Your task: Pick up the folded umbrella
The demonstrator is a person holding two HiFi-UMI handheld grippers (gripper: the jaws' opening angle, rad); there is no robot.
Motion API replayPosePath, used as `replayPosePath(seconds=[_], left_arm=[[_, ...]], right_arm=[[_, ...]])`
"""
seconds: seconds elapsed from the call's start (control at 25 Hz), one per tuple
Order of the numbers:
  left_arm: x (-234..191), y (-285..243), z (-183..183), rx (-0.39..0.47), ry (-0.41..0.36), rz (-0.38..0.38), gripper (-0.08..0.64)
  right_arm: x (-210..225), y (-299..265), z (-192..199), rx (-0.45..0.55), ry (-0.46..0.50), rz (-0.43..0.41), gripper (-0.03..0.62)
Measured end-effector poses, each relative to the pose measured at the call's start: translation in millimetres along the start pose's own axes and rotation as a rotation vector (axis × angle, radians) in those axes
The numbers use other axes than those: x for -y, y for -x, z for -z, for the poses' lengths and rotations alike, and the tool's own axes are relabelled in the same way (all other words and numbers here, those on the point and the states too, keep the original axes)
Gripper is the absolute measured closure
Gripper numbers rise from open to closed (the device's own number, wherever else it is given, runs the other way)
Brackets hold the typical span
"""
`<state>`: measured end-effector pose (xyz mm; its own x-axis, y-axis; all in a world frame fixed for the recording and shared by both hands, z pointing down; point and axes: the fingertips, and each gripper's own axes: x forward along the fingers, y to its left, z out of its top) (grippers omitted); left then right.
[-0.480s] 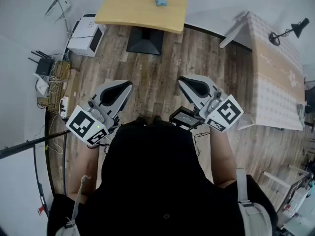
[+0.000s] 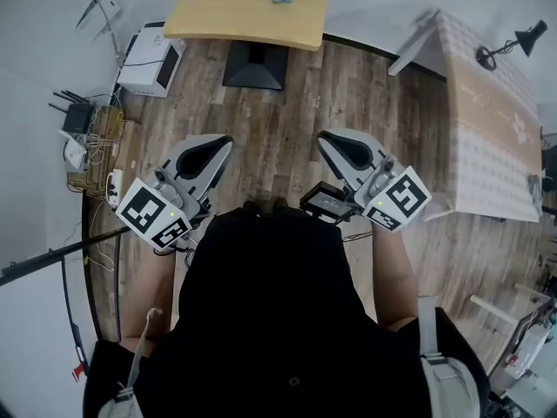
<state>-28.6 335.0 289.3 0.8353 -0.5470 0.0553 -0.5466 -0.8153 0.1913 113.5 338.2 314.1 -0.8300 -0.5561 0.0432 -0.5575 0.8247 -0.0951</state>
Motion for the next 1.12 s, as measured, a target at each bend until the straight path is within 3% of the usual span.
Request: replayPosePath(seconds=[0.6, 1.12], left_arm=[[5.7, -3.7, 22.5, -0.02, 0.019, -0.043, 0.549], [-12.4, -5.4, 8.7, -0.015, 0.001, -0.133, 0.549]], right_arm=[[3.7, 5.8, 18.5, -0.039, -0.004, -0.006, 0.572], [22.3, 1.7, 21.2, -0.019, -0.045, -0.038, 0.572]])
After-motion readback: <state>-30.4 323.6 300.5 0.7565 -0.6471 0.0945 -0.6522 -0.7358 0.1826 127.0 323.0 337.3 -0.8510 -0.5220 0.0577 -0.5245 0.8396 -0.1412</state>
